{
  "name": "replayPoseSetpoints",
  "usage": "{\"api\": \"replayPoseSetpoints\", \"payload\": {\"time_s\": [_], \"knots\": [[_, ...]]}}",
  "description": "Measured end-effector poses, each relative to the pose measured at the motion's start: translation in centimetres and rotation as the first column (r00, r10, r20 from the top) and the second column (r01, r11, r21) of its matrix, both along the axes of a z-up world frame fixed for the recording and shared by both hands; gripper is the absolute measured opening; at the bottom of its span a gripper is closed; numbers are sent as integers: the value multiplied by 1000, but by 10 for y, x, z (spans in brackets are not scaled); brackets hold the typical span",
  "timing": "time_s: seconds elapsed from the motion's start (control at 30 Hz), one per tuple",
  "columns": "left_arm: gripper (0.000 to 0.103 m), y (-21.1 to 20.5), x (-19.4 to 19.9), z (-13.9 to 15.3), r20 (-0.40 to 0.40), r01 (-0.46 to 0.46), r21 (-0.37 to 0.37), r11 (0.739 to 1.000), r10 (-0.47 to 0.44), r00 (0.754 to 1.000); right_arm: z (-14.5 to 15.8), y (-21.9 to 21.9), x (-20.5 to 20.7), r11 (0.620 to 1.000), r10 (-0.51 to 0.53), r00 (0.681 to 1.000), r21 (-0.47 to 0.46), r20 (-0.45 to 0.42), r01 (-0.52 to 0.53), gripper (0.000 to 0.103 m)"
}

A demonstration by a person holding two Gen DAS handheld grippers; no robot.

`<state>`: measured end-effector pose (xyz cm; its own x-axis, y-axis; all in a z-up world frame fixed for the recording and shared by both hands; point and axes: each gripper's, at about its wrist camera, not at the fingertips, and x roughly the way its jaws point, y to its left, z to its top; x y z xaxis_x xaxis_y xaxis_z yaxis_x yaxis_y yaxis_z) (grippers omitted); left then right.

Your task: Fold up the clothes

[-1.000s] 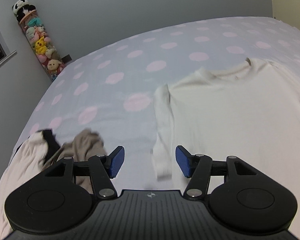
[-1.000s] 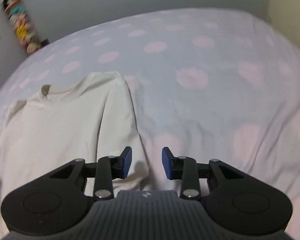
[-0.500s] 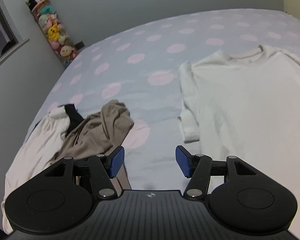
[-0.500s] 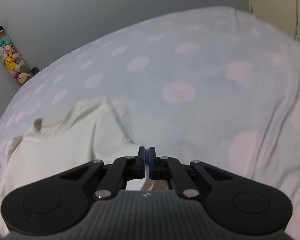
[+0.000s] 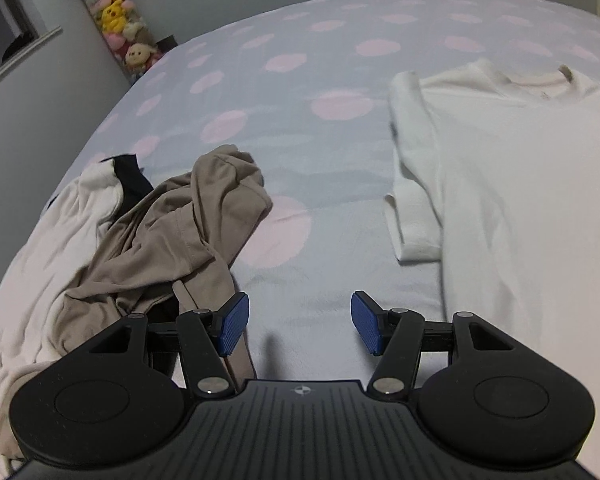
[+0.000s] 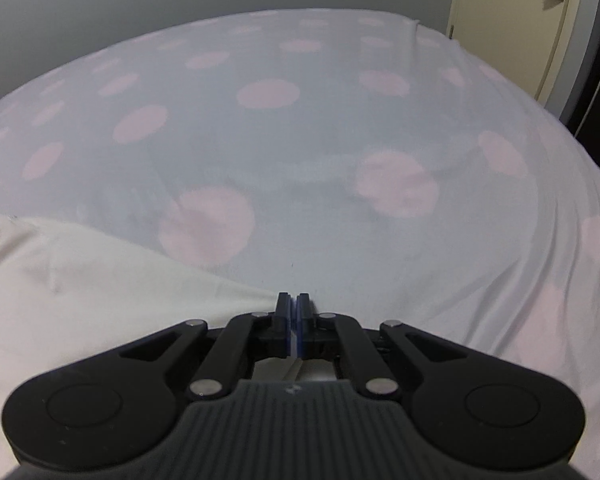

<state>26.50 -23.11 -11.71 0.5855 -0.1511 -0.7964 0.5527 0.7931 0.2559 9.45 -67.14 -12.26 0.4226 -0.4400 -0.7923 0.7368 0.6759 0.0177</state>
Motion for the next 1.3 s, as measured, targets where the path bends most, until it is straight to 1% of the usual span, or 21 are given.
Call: {"api": "replayPoseSetpoints", "payload": {"time_s": [0.07,0.1,0.2,0.33,0.37,0.4,0.43,0.5,0.6,0.63,0.7,0.73,0.77,0.8,0.83,0.87,0.9,0.97,1.07,1.23,1.3], "knots": [[55,4,5,2,-10,-27,-49,998,26,1000,3,4,-4,1000,-5,1000,-20,14,6,7],[55,6,8,4,-17,-41,-84,996,40,999,7,11,-7,999,-1,1000,-47,27,3,13],[55,7,15,7,-35,-68,-152,986,63,997,23,39,-24,996,22,994,-92,103,-12,13],[53,-3,22,4,-64,-92,-220,971,80,995,34,93,-45,999,8,973,-40,231,1,15],[53,-7,22,2,-72,-88,-239,967,73,995,33,107,-47,1000,11,967,-28,254,-4,17],[53,-12,23,1,-80,-85,-255,963,66,995,32,120,-49,1000,14,961,-16,277,-10,22],[53,-17,24,-2,-88,-87,-262,961,66,994,30,133,-49,1000,19,955,-12,297,-16,24],[52,-25,26,-7,-107,-98,-273,957,71,992,25,156,-46,1000,23,945,-11,328,-20,24],[49,-37,33,-15,-135,-112,-298,948,74,988,16,177,-39,999,13,922,44,388,-33,24],[49,-41,35,-19,-145,-113,-301,947,72,987,13,183,-36,998,36,920,27,391,-50,24],[43,-51,39,-26,-149,-102,-288,952,60,987,7,194,-30,996,81,914,-7,397,-85,25],[42,-56,40,-28,-136,-94,-278,956,58,989,4,200,-27,995,100,914,-31,394,-96,25],[37,-60,41,-30,-123,-86,-270,959,55,991,0,202,-25,994,114,914,-40,390,-107,25],[24,-62,41,-30,-114,-79,-273,959,49,992,-4,201,-22,992,127,913,-30,388,-125,25],[15,-64,41,-29,-103,-73,-279,958,46,994,-7,200,-20,990,140,912,-21,386,-143,25],[5,-67,39,-28,-89,-69,-275,959,46,995,-10,200,-17,988,149,911,-14,385,-156,25],[2,-70,38,-27,-78,-64,-264,963,45,996,-13,198,-16,987,156,911,-18,381,-162,25],[2,-77,34,-20,-49,-35,-242,970,24,999,-16,196,-14,986,167,914,-34,369,-166,25],[2,-81,36,-3,5,-9,-205,979,11,1000,-19,189,-13,987,157,920,-29,360,-157,25],[2,-69,57,25,97,-39,-146,989,54,994,-20,176,-19,993,108,922,10,371,-121,25],[2,-61,63,28,114,-70,-120,990,84,990,-20,174,-19,993,102,922,18,374,-118,25]]}}
